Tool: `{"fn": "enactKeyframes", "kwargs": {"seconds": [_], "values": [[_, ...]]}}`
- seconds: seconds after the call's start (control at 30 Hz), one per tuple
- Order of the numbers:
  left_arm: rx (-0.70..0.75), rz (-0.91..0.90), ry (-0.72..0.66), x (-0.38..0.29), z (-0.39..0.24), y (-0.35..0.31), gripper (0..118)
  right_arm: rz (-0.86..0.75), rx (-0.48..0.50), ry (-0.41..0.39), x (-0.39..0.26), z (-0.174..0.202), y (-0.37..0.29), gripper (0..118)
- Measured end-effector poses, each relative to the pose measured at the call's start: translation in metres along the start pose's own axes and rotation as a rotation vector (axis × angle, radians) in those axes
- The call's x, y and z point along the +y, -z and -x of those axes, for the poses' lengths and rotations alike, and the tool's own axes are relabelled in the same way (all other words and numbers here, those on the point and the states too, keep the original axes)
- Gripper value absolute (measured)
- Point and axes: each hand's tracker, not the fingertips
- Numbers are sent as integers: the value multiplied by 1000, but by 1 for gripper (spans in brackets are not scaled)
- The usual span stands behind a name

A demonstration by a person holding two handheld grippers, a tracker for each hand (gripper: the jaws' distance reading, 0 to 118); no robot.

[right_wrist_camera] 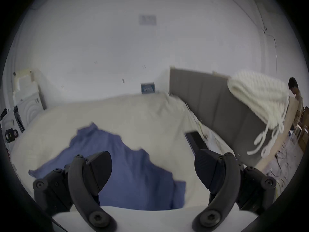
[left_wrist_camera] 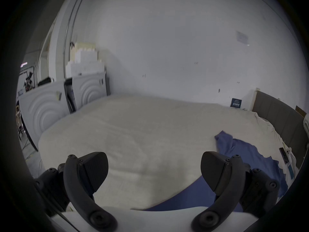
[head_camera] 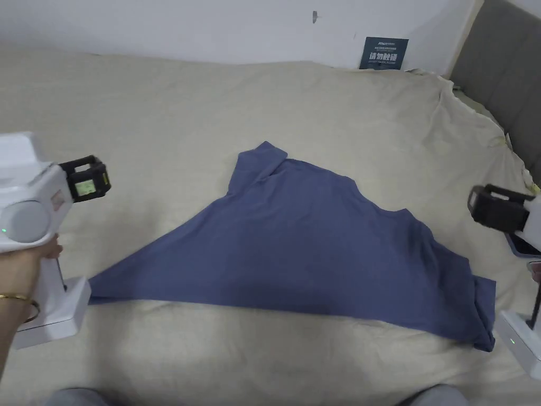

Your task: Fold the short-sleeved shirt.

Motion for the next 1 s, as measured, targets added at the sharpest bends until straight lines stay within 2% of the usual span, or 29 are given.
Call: {"fn": "enactKeyframes", "kwargs": {"seconds": [0.1, 0.17, 0.23, 0.33, 0.37, 0.4, 0.43, 0.5, 0.57, 0.6, 0.63, 1.0], "values": [[-39, -46, 27, -6, -20, -14, 107, -90, 74, 4, 4, 30, -6, 105], [-72, -58, 50, -11, -32, -22, 98, -114, 116, -10, 3, 48, -9, 105], [-120, -54, 66, -17, -38, -27, 96, -126, 150, -36, -2, 62, -10, 105], [-141, -58, 82, -26, -43, -34, 67, -134, 179, -46, -11, 79, -16, 104], [-141, -64, 89, -29, -43, -33, 54, -135, 194, -47, -14, 82, -17, 102], [-141, -74, 98, -32, -42, -32, 36, -132, 203, -48, -17, 85, -19, 95], [-141, -79, 100, -34, -42, -33, 23, -131, 207, -44, -21, 88, -21, 86], [-148, -89, 104, -35, -43, -37, 5, -133, 229, -28, -27, 91, -23, 58], [-168, -96, 104, -35, -42, -39, 0, -128, 227, -12, -32, 93, -24, 30], [-172, -96, 103, -35, -42, -39, 0, -129, 224, -8, -34, 89, -20, 8], [-170, -96, 105, -36, -42, -36, 0, -131, 223, 2, -35, 89, -19, 2], [-175, -98, 75, -42, -43, -31, 0, -124, 213, -10, -34, 86, -9, 0]]}}
